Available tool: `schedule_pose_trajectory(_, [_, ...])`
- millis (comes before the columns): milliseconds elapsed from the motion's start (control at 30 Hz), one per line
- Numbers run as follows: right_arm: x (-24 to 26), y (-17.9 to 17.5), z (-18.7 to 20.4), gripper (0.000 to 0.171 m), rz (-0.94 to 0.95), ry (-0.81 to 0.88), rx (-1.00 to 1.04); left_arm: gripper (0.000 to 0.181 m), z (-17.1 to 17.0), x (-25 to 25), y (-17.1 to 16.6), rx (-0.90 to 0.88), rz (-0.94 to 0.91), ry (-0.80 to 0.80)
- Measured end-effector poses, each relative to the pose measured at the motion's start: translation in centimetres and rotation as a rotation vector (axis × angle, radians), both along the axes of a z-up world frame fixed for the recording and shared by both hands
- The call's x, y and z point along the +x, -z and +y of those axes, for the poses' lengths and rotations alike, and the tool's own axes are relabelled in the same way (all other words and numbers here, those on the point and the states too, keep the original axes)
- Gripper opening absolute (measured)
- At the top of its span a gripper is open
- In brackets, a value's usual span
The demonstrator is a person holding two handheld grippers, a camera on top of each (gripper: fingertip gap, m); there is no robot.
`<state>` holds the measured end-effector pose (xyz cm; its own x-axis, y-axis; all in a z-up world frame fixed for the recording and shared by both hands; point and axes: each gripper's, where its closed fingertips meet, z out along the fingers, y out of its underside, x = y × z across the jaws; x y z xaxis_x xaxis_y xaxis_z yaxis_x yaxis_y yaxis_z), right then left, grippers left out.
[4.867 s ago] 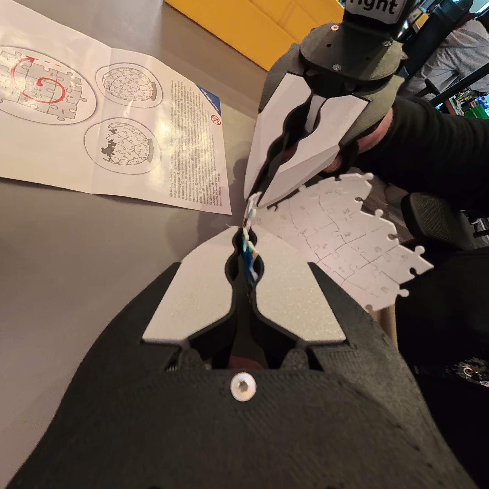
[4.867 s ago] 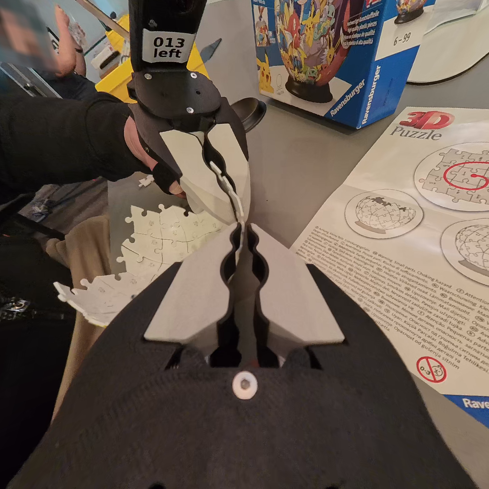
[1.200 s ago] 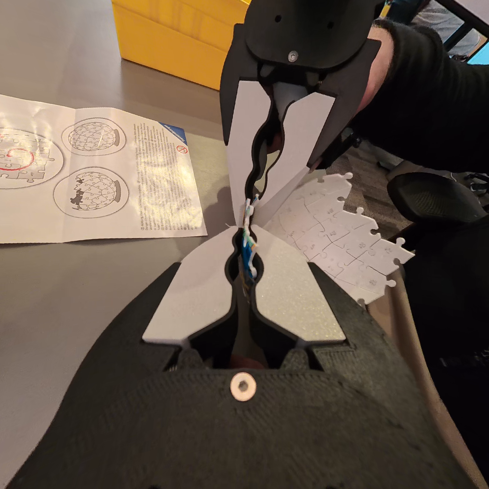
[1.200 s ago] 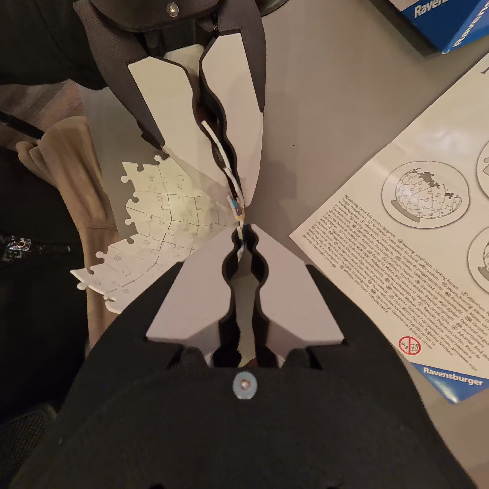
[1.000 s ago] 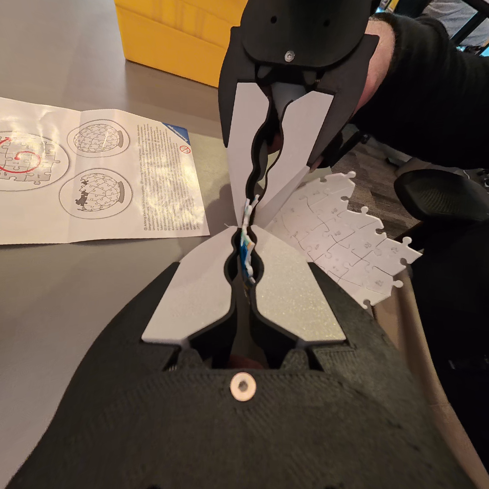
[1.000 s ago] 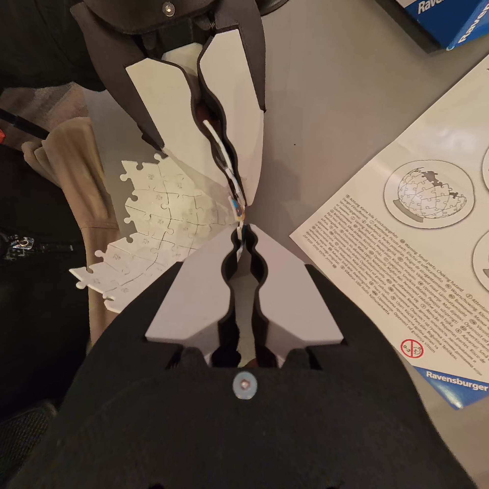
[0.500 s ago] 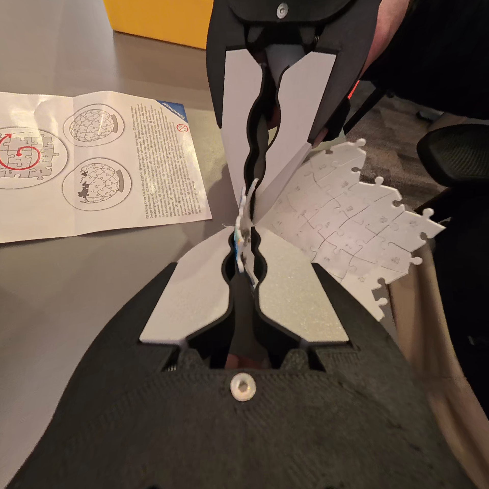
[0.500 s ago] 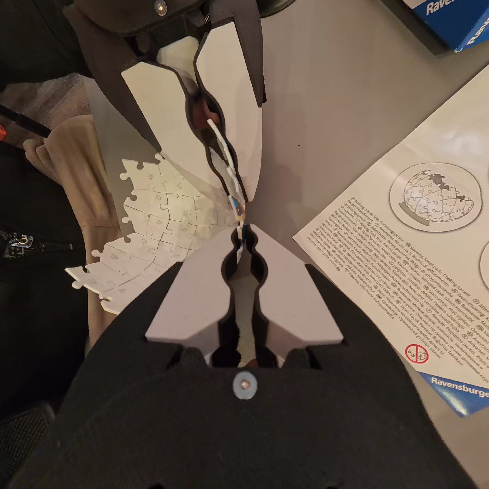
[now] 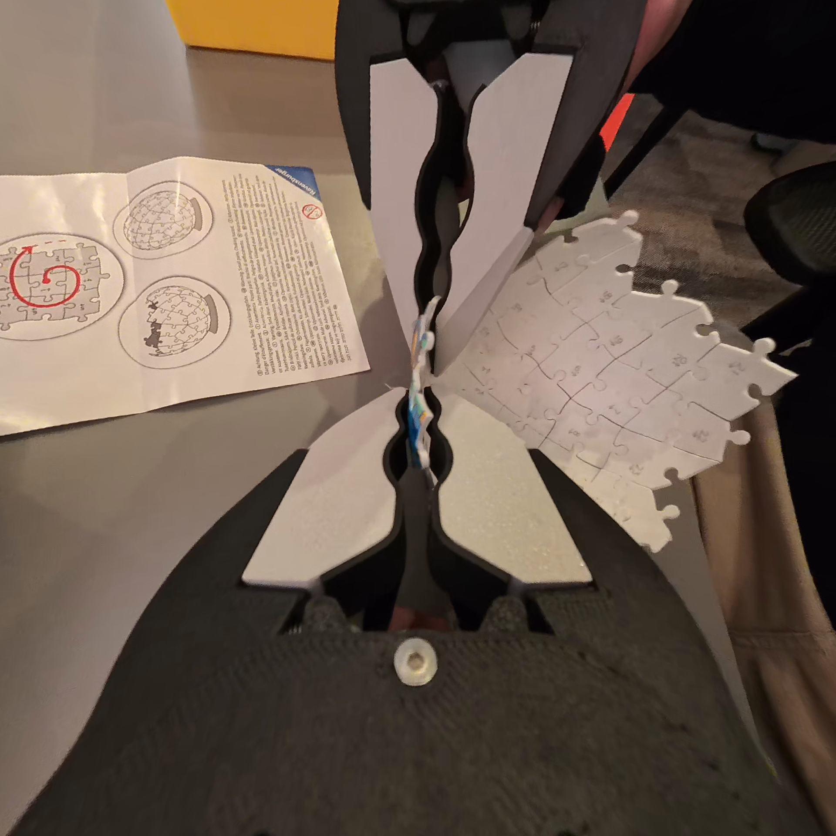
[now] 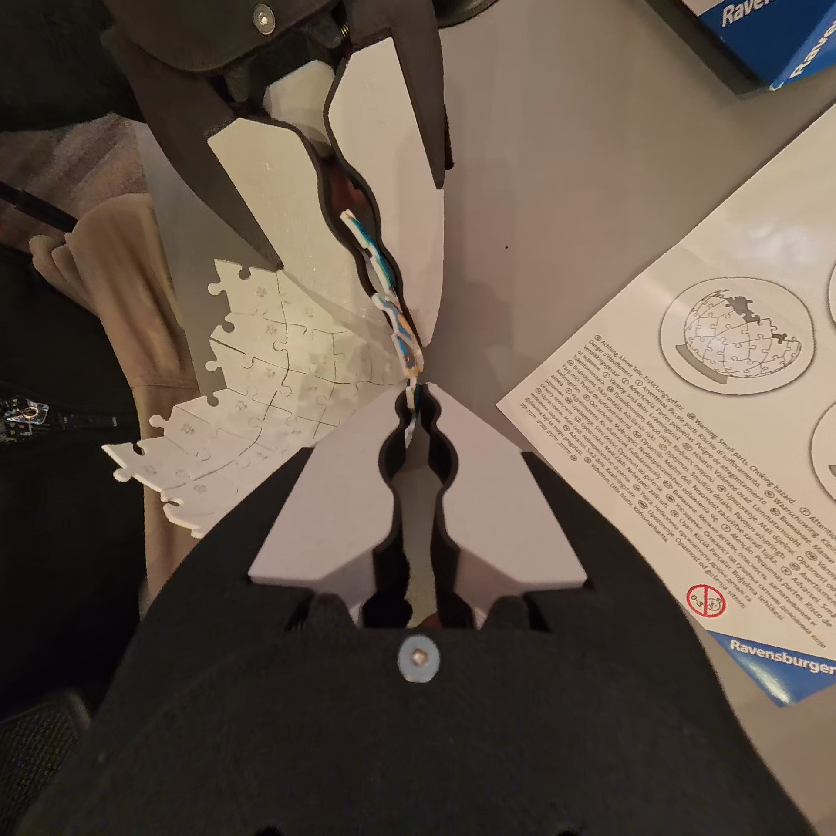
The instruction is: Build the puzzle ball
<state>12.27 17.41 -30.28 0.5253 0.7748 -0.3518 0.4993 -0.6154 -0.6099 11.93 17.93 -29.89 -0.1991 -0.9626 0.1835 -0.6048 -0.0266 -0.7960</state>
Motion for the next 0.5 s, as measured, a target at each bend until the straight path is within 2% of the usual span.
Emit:
schedule_pose_trajectory(33, [-0.01, -0.03, 0.02, 0.000, 0.004, 0.000, 0.002, 0.004, 0.01, -0.01, -0.04, -0.012, -0.011, 0.004])
schedule_pose_trajectory(500, [0.03, -0.07, -0.08, 0.000, 0.018, 0.004, -0.006, 0.015, -0.24, -0.25, -0.27, -0.036, -0.037, 0.015])
